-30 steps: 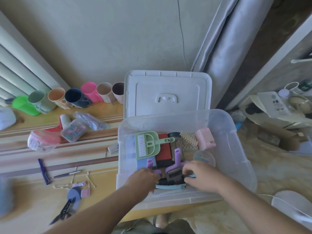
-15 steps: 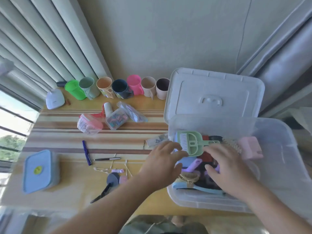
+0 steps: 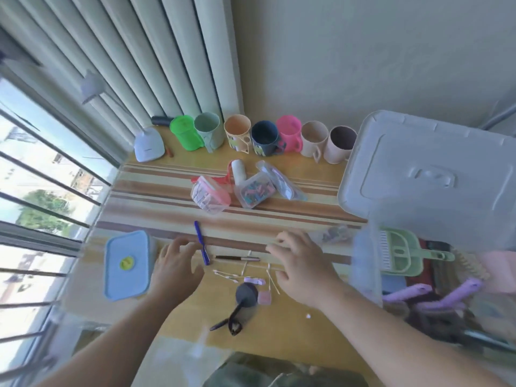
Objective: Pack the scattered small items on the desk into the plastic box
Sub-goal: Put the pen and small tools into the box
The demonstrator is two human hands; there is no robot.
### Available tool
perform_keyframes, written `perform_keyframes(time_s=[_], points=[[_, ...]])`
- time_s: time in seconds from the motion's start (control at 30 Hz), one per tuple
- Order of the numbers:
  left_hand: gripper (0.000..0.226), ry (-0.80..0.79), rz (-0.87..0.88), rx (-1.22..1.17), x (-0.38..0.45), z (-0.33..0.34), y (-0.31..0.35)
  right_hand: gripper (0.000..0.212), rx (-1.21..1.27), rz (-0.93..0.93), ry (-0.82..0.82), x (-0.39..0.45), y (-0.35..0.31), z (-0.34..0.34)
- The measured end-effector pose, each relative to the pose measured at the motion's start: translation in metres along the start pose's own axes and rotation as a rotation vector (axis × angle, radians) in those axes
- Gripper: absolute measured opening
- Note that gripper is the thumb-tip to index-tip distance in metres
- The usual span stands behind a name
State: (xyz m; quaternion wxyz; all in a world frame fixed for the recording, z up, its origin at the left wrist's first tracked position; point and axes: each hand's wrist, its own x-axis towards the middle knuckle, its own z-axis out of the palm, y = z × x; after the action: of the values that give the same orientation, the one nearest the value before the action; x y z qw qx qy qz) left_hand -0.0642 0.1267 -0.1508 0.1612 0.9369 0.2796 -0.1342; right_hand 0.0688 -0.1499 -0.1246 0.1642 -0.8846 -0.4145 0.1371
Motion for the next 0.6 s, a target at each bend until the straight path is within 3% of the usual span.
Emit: perform_keyframes(time_s=[0.13,0.3,0.5,0.6], points=[[0.061,-0.108,-0.157,-0.036,0.018,0.003,-0.04,0.048,-0.075,0.15,-0.17,0.032,0.007,0.03],[0.063,-0.288,-0.069,-0.049,0.038,0.032,-0.023,0.048,-0.173,0.401,-0.286,0.049,0.052,0.041],[0.031,-0.168,-0.177,-0.158,0.067,0.061,-0.011,0.048,-0.017,0.187,-0.43,0.068,0.009,0.073],[0.019,-0.224,-0.207,-0.061,0.074,0.053,-0.021,0.039,-0.03,0.119,-0.421,0.086,-0.021,0.095]])
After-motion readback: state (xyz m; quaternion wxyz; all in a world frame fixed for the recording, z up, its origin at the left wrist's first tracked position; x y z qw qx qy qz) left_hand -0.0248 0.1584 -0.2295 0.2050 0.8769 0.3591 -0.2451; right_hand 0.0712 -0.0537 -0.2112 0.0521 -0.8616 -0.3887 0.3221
